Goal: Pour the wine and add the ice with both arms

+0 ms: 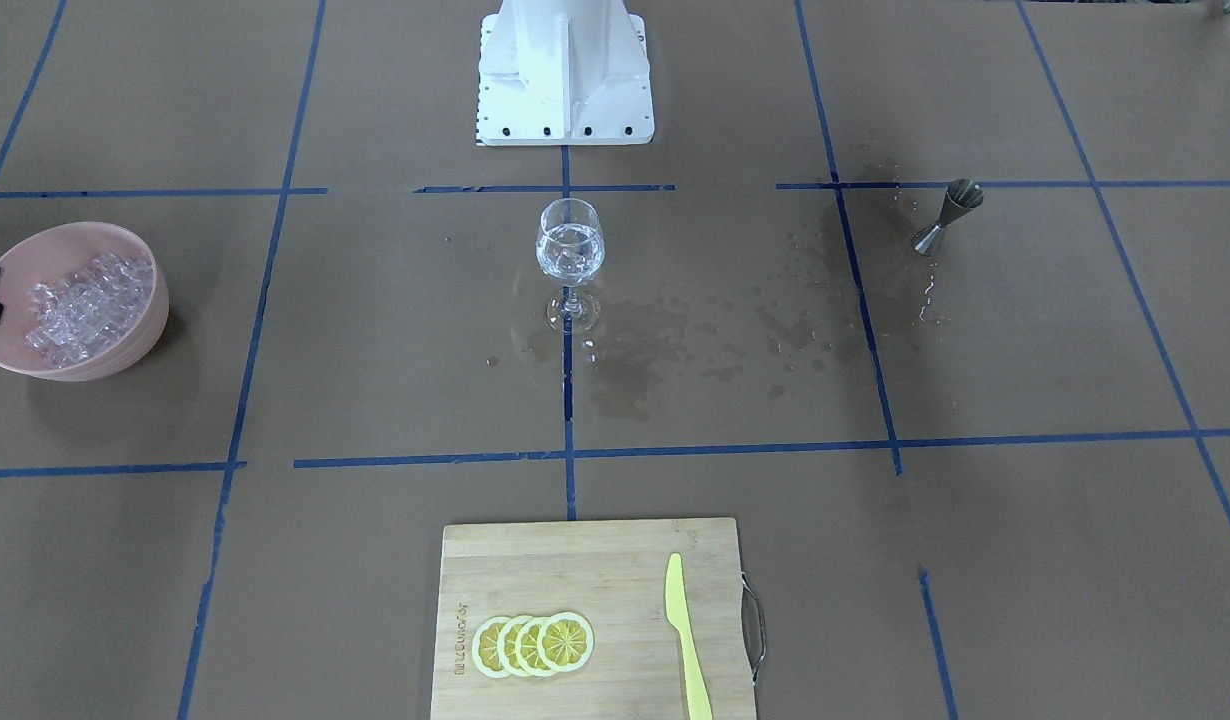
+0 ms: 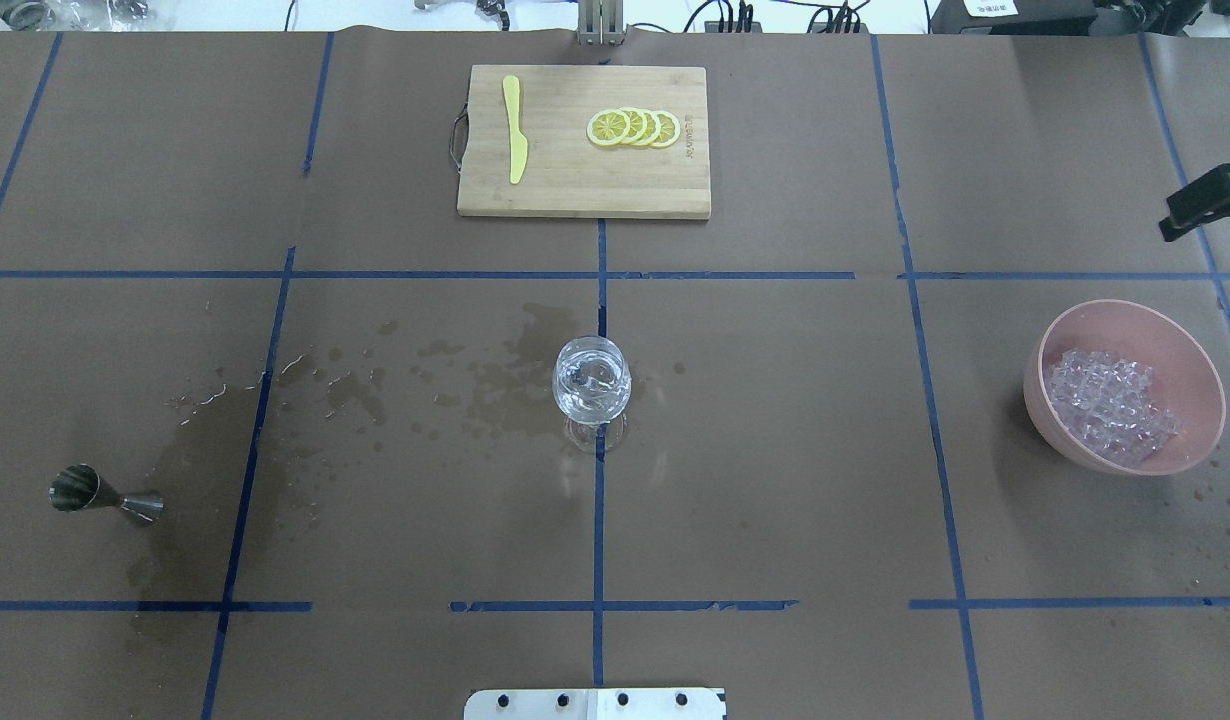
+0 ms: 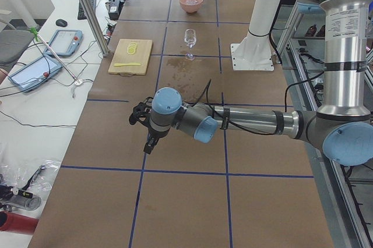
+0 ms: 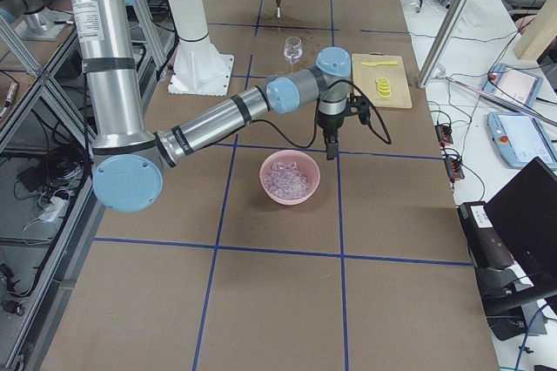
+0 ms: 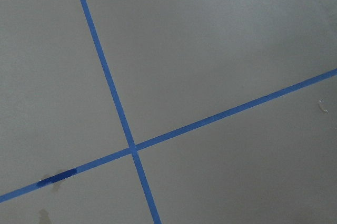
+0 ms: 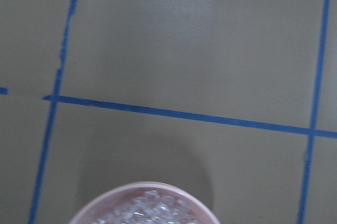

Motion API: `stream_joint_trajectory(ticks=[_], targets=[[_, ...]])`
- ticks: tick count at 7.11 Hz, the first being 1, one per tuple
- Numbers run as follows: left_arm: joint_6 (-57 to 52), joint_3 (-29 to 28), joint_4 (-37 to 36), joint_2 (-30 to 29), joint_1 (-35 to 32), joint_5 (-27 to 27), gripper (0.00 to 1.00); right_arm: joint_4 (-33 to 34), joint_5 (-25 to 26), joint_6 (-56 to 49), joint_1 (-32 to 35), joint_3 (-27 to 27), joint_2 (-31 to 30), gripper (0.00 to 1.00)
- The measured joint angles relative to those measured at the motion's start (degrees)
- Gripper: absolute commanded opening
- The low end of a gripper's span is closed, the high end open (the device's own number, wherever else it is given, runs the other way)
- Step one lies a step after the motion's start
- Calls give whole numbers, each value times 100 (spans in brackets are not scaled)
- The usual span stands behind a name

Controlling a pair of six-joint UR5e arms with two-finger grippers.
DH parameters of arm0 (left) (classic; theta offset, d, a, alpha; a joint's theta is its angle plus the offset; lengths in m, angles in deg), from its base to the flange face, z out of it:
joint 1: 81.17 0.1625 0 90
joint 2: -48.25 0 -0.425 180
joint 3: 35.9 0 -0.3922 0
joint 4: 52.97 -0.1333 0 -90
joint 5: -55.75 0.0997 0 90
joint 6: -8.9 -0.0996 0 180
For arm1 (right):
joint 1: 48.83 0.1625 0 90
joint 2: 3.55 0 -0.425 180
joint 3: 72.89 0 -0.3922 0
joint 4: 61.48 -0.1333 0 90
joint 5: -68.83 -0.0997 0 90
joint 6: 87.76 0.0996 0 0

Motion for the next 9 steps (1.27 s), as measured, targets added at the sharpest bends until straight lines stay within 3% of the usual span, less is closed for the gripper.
stream_joint_trajectory(ticks=[3,6,9], targets=[[-685,-311,-451,4,-274,15,100,-20,-321,-1903,956,1134,-101,100],[-1423,-369,-1635,-45,-664,-21,100,-2,-378,-2186,1080,1311,-130,100],[-295,-169,-2084,-204,-683,-70,100,8,-589,-2125,1084,1308,-147,100]])
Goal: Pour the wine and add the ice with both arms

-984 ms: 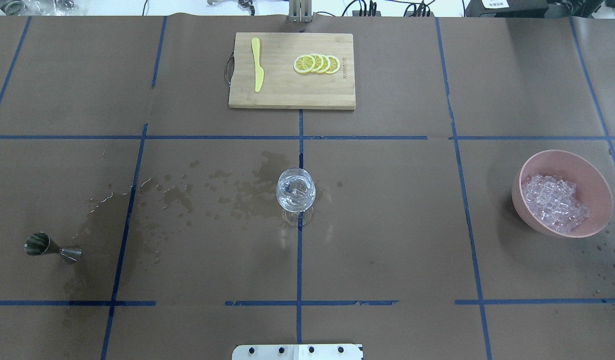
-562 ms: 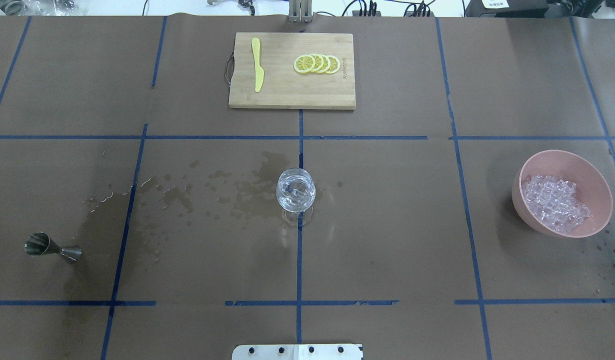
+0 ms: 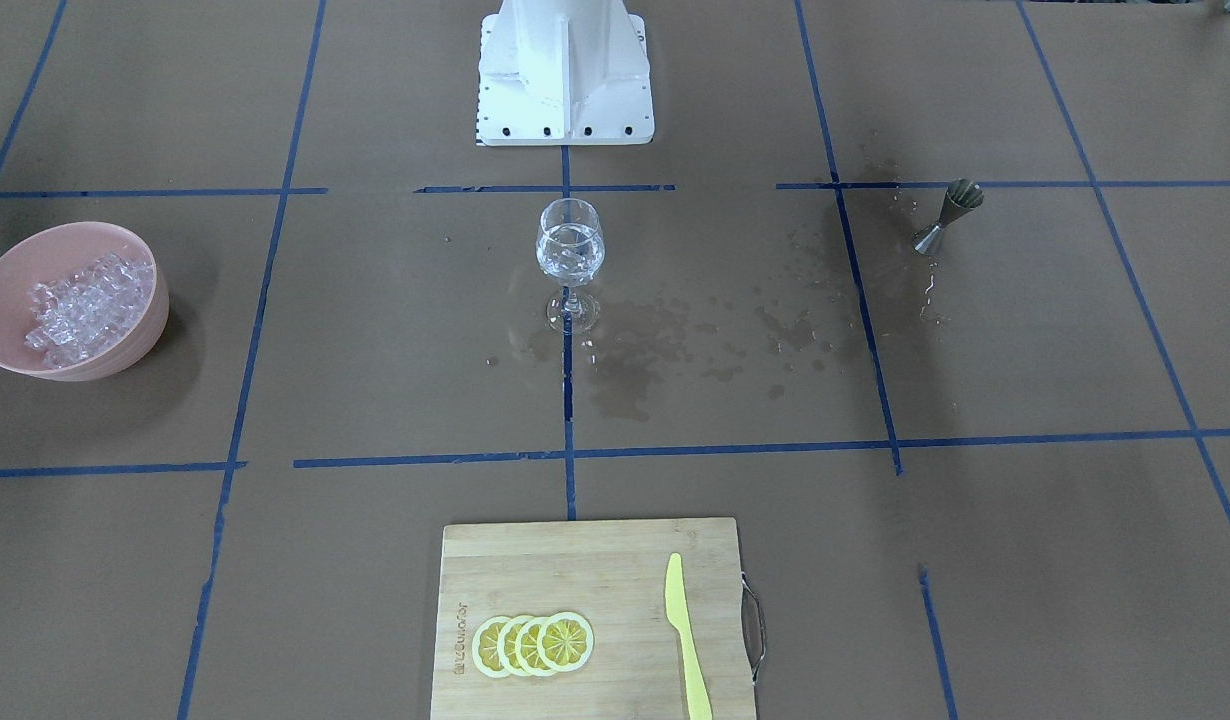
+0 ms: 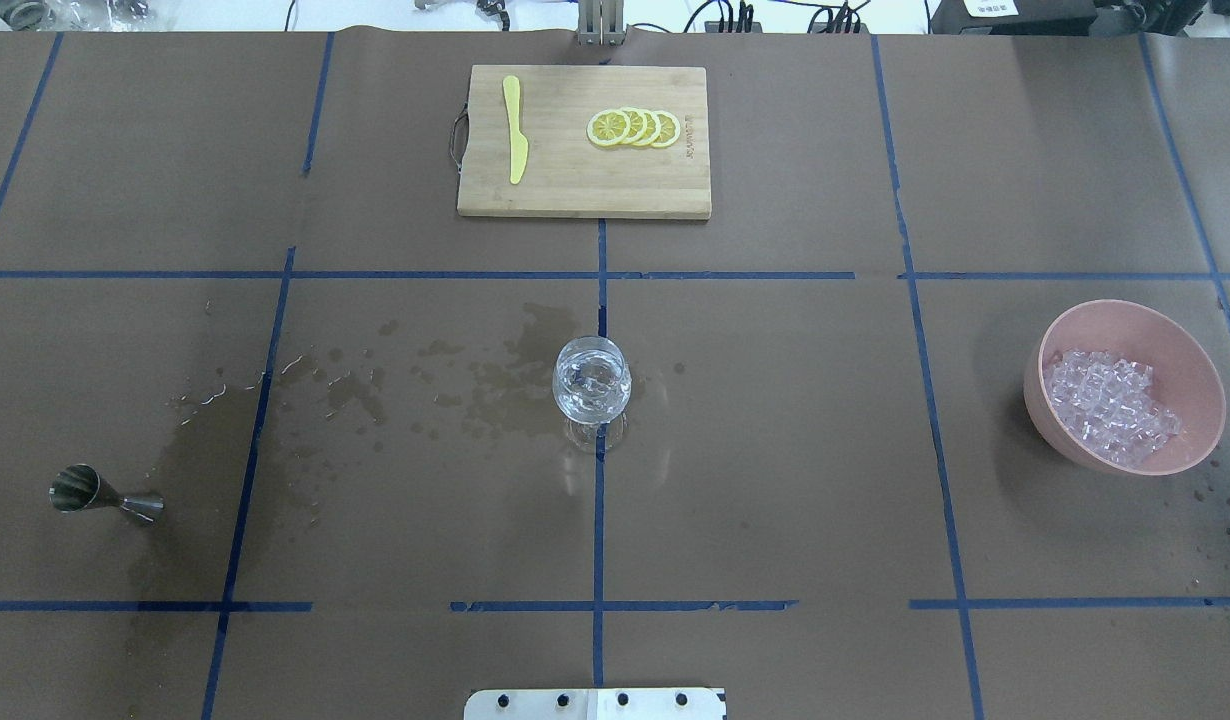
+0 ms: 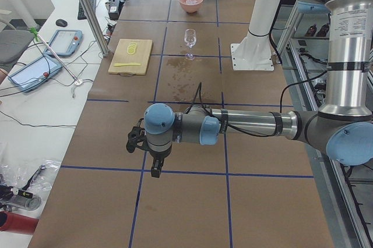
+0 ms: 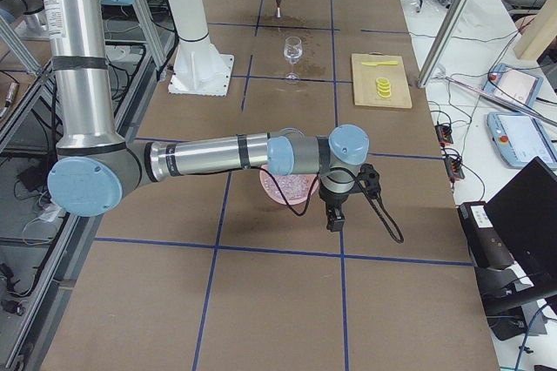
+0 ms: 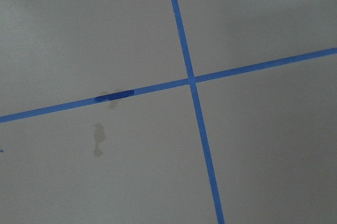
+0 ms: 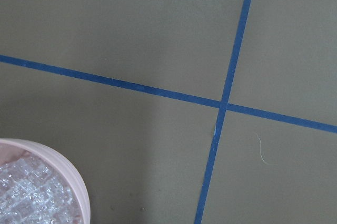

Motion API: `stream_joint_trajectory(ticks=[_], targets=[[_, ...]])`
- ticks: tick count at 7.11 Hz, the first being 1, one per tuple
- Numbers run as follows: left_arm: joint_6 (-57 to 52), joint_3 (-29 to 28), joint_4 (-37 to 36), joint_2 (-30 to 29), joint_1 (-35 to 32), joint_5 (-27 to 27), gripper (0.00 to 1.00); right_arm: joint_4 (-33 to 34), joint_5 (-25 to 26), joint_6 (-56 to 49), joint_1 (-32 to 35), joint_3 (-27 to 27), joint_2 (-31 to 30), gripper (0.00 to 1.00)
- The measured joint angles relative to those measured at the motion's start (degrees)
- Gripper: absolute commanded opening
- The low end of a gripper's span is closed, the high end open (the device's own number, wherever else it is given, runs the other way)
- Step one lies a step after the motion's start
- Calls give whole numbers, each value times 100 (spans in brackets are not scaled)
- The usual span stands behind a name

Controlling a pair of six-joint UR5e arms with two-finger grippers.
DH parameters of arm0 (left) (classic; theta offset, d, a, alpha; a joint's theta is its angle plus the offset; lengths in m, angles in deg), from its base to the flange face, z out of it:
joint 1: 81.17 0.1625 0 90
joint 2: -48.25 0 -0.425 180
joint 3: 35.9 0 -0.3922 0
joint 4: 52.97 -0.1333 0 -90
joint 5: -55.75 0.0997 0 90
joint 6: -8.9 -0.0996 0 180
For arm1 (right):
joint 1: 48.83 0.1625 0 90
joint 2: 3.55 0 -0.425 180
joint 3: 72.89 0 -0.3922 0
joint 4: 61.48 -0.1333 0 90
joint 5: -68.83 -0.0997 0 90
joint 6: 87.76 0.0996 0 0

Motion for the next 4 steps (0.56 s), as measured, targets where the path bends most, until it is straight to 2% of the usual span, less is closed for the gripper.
stream_joint_trajectory(ticks=[2,4], targets=[[544,75,5,-31,45,-36,100,26,-43,45,-4,0,8,100],[642,98,0,-39,286,-188,100,144,-194,105,-6,-23,28,100]])
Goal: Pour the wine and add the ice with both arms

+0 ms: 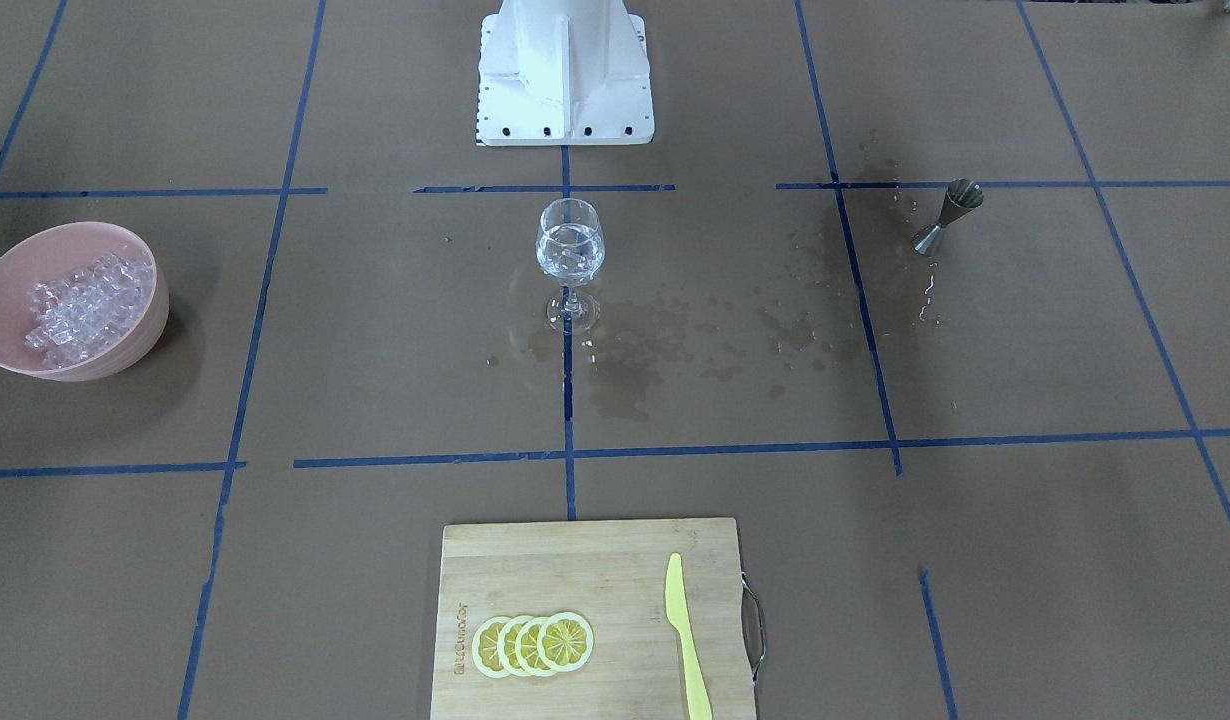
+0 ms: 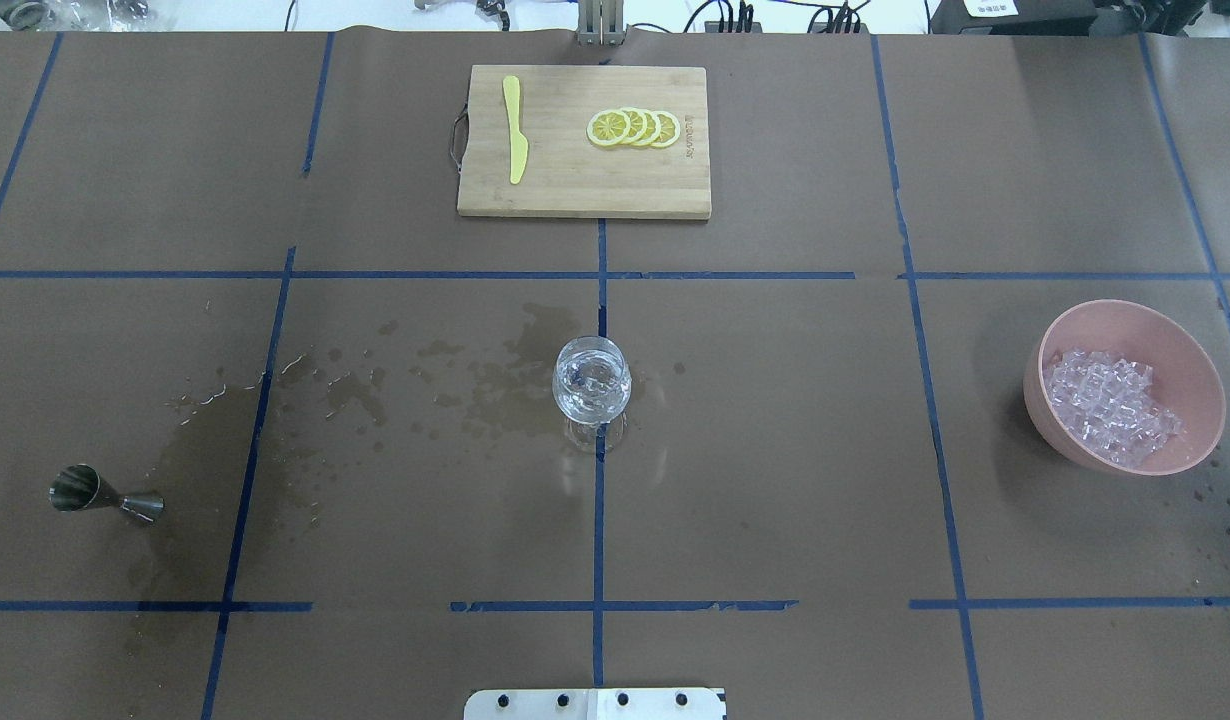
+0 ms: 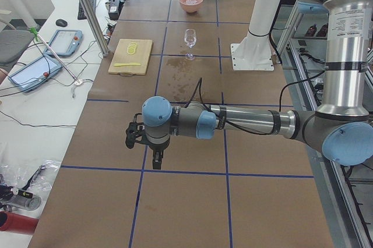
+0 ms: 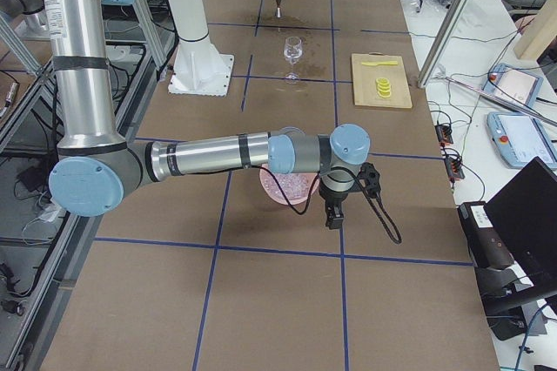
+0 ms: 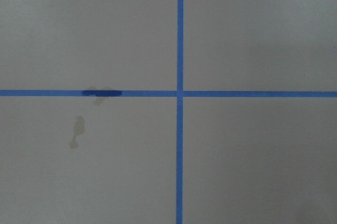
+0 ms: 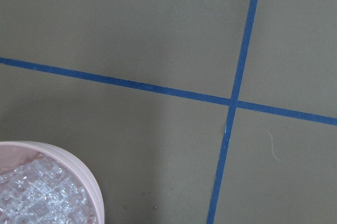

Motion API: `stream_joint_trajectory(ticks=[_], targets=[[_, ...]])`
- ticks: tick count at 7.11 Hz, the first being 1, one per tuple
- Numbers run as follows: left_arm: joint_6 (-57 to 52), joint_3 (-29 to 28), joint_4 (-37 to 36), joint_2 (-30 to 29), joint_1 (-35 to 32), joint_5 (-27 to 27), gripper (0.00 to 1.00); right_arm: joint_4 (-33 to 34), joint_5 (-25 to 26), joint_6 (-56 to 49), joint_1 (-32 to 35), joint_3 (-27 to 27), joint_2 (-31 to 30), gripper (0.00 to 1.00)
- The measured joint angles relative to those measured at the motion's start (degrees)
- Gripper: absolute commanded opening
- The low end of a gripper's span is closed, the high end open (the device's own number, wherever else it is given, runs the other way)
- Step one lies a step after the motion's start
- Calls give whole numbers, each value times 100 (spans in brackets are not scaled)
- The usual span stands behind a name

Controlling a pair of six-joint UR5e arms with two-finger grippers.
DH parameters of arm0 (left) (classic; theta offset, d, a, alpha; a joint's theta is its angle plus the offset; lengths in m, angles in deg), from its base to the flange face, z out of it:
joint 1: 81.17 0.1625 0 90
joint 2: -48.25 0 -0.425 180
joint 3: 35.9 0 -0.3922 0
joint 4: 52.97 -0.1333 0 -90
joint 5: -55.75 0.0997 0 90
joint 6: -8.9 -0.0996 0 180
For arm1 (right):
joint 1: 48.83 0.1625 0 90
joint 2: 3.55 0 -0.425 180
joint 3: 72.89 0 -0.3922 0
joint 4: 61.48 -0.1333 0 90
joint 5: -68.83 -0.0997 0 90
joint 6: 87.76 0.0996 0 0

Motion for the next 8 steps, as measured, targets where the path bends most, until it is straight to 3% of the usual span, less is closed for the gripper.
stream_joint_trajectory(ticks=[8], targets=[[-20,304,252,60,250,-7,100,3,-123,6,-1,-5,-1,100]])
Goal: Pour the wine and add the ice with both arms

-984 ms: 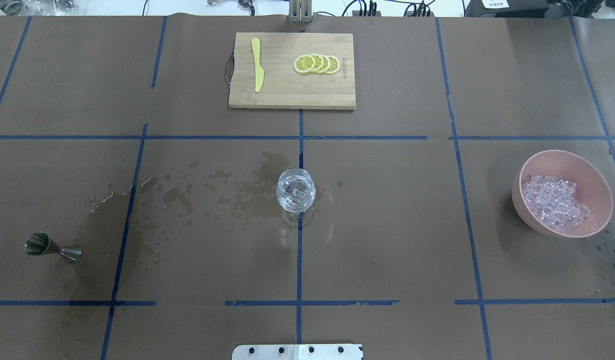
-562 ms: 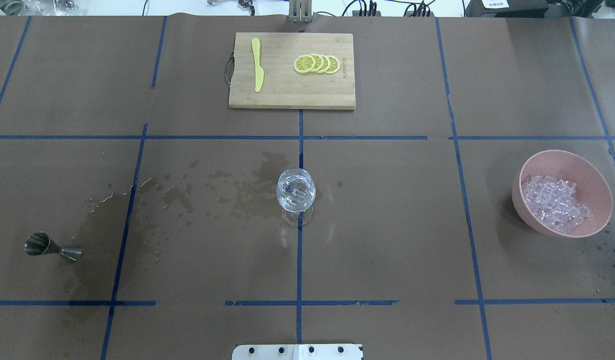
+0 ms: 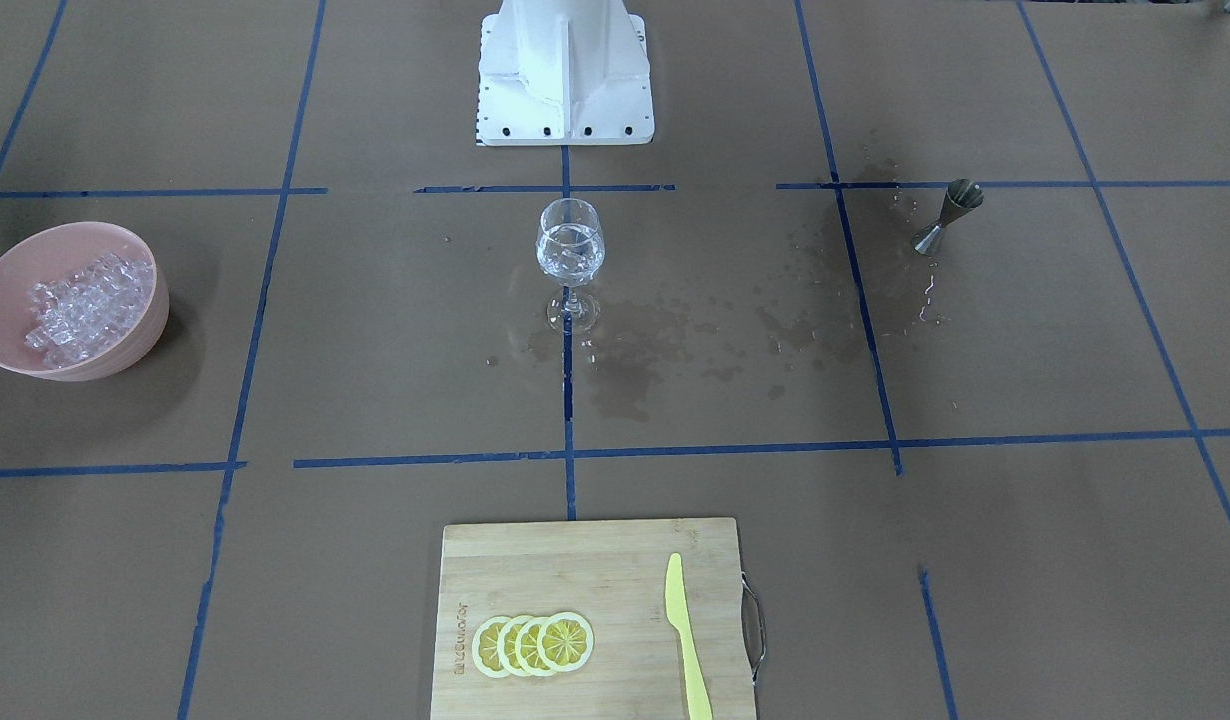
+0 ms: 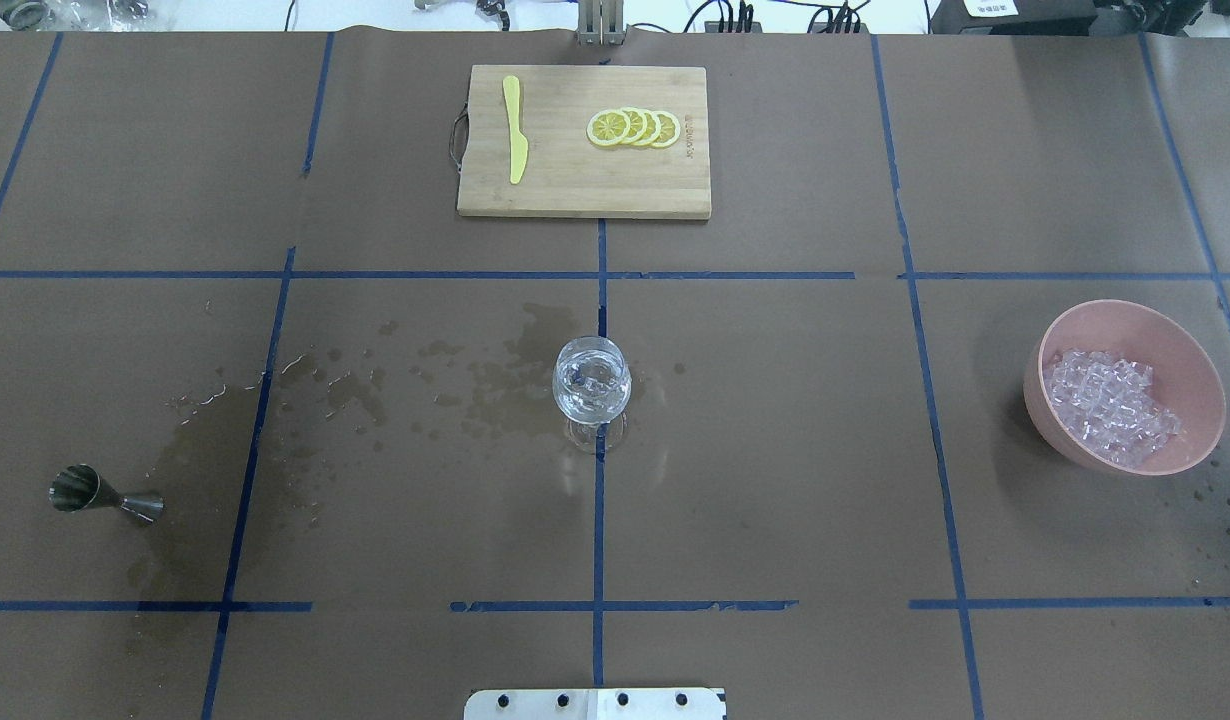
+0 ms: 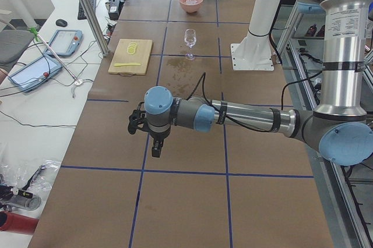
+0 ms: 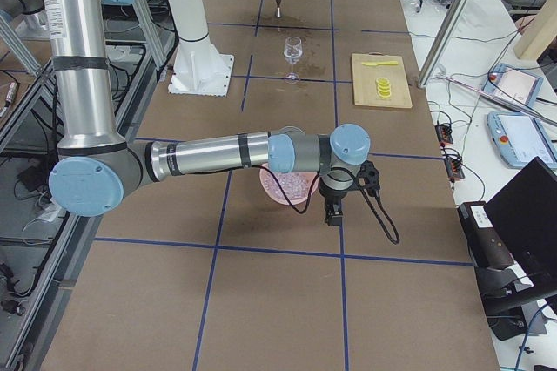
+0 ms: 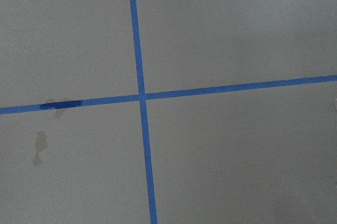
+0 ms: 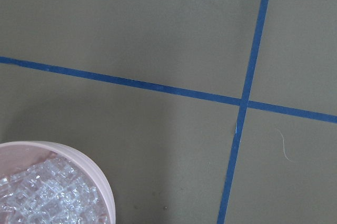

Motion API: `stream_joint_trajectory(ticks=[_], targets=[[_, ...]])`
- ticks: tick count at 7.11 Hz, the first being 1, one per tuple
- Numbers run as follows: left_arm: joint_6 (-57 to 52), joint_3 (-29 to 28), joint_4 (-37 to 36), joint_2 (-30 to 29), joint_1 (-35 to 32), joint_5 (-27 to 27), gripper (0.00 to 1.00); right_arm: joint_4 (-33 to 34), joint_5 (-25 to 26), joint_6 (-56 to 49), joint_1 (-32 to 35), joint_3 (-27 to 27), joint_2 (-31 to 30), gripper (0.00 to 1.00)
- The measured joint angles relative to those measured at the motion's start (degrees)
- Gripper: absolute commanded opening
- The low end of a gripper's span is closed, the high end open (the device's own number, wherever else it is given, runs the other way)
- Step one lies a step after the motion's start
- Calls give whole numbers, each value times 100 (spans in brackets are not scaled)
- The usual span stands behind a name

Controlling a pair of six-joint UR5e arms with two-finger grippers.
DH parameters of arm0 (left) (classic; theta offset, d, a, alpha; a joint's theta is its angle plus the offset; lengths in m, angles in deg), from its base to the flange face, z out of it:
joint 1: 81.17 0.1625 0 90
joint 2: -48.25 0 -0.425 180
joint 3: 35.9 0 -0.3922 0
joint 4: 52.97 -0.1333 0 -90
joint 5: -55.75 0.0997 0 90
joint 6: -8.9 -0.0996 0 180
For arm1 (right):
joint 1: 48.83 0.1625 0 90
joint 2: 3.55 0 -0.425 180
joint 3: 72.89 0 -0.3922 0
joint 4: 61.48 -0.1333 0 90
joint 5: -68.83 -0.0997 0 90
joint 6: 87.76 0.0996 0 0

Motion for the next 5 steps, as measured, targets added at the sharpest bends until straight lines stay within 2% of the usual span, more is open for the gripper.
stream_joint_trajectory(ticks=[5], targets=[[-2,-30,-5,11,-14,30,100,-23,1,-11,7,15,-10,100]])
